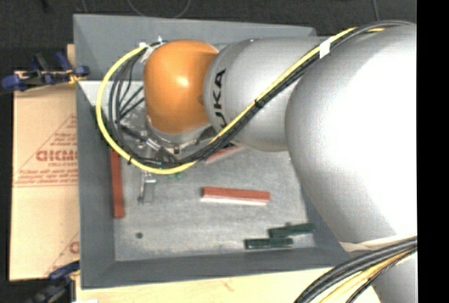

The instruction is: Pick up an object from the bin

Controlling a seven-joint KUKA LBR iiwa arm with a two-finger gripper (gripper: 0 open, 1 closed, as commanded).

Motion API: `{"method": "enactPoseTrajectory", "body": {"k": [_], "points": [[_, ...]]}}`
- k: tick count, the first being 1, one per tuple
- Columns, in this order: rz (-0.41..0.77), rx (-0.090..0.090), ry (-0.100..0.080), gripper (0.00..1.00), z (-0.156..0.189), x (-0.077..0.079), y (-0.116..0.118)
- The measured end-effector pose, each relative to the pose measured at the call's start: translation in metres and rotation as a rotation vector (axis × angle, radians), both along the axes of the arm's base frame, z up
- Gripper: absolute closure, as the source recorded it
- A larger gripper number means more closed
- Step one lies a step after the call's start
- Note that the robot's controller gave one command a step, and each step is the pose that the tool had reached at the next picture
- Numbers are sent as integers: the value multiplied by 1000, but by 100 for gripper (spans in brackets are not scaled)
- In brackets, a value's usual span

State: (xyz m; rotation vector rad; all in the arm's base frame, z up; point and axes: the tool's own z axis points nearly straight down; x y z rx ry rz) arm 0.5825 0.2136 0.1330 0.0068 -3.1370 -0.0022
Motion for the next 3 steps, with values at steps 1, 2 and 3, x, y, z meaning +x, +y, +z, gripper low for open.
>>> {"method": "enactPoseTrajectory", "body": {"k": [1, 2, 3], "points": [[90, -5, -7, 0, -66, 47, -71], [394, -5, -9, 0, -31, 34, -162], [423, -1, -2, 0, -33, -19, -211]]}}
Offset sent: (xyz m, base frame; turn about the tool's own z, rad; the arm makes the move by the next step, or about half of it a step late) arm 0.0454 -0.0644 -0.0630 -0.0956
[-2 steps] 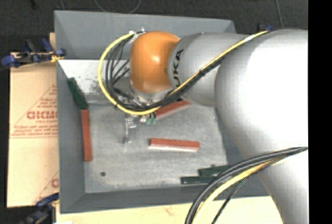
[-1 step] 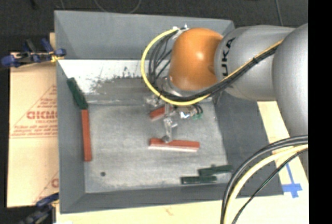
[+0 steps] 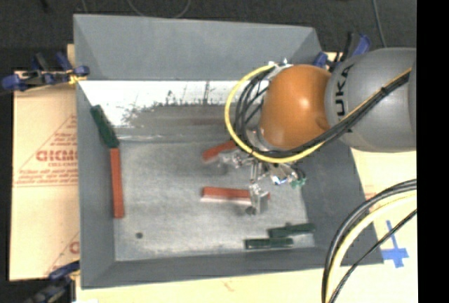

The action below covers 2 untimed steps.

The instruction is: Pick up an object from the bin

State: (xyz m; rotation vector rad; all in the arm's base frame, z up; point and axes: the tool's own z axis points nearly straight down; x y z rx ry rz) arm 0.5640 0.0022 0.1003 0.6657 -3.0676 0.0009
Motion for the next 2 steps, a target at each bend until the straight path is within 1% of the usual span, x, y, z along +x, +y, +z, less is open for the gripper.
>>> {"method": "enactPoseTrajectory", "body": {"k": [1, 2], "points": [[-107, 3, -3, 0, -31, -5, -6], [-108, 4, -6, 0, -30, -4, -6]]}}
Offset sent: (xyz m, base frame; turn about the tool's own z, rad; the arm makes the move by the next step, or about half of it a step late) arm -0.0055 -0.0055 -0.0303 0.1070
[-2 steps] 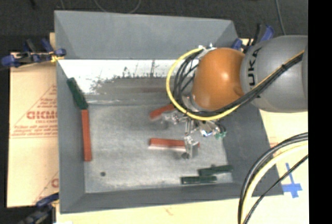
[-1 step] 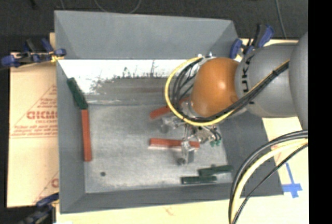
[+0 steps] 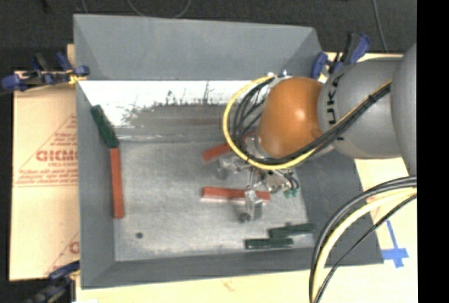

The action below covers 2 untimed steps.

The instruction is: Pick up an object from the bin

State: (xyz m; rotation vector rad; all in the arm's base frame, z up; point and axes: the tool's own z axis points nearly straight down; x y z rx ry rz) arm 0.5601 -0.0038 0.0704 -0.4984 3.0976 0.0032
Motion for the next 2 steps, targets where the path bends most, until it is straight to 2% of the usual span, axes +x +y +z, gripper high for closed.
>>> {"method": "enactPoseTrajectory", "body": {"k": [1, 2], "points": [[-2, 0, -1, 100, 1, 0, 0], [-7, -4, -6, 100, 59, 3, -2]]}}
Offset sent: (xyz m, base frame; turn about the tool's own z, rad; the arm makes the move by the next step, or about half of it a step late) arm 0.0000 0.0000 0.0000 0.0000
